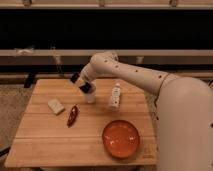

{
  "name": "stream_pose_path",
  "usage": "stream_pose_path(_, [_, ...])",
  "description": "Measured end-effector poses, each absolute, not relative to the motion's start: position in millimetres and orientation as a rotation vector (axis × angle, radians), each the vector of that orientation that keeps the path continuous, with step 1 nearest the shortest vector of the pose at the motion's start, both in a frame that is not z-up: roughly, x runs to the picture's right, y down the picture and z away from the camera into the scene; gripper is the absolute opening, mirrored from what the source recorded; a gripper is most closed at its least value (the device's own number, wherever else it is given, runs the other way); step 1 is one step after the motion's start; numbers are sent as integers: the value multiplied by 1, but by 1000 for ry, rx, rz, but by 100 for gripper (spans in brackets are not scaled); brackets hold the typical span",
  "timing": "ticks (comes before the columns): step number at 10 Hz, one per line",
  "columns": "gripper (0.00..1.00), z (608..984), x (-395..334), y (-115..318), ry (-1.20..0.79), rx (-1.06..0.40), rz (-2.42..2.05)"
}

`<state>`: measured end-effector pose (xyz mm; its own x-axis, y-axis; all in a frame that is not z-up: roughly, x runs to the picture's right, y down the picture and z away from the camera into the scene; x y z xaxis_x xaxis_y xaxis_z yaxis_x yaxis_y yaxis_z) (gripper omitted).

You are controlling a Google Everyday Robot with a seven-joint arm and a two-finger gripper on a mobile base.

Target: Place the eraser in the ceramic cup

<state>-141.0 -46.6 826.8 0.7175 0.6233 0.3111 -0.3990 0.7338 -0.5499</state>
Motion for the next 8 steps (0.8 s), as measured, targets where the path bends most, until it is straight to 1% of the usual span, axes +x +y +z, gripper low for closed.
stream_pose_path(2, [76,828,-136,-44,-498,-474,601])
stream_pose_path(3, [80,827,-134,-44,-493,-472,604])
stream_pose_path(8, [80,825,-133,-46,-478,-470,603])
